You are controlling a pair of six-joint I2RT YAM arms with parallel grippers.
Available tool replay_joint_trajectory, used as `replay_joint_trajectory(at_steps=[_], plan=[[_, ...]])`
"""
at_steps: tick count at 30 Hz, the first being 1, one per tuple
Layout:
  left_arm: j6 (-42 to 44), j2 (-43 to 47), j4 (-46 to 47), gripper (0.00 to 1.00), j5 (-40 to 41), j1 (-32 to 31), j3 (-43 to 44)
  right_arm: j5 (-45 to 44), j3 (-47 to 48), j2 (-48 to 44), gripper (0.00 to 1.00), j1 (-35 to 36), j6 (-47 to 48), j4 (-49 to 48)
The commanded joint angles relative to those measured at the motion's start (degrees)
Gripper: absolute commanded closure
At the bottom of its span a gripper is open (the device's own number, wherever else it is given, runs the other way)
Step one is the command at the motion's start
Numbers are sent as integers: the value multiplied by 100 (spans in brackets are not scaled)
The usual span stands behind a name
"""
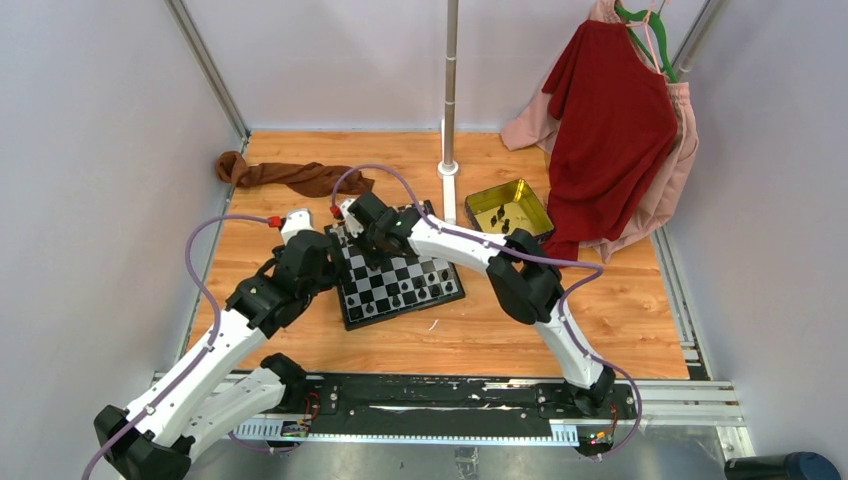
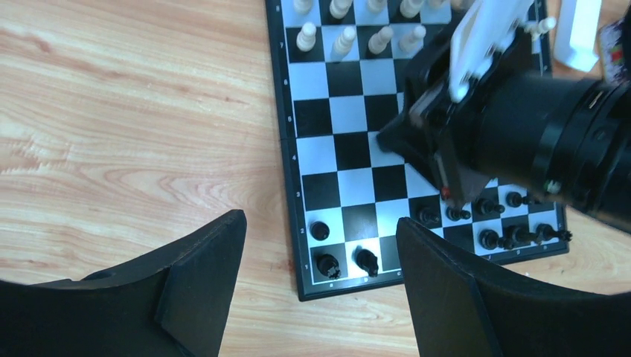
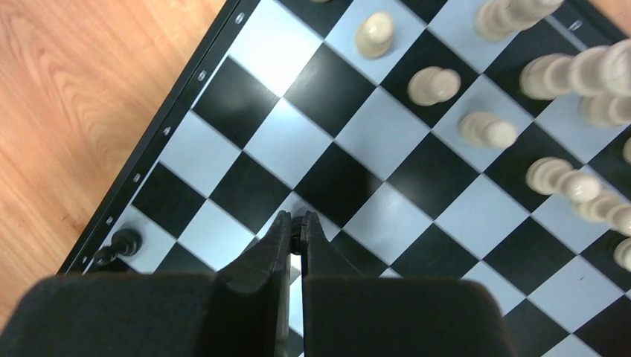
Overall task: Set up the chess pieces on the board
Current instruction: Pick up the chess piece from the chessboard, then place the chess piece on the chessboard.
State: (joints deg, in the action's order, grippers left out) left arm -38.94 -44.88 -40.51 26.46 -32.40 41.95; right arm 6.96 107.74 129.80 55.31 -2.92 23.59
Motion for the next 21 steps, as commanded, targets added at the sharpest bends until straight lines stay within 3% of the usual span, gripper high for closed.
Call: replay_joint_trajectory(at_steps=[1, 21], plan=[[105, 16, -67, 21, 291, -38, 410, -128, -329, -428, 100, 264, 107, 63], [-44, 100, -105, 21, 358, -38, 823, -213, -1071, -930, 100, 768, 9, 13]])
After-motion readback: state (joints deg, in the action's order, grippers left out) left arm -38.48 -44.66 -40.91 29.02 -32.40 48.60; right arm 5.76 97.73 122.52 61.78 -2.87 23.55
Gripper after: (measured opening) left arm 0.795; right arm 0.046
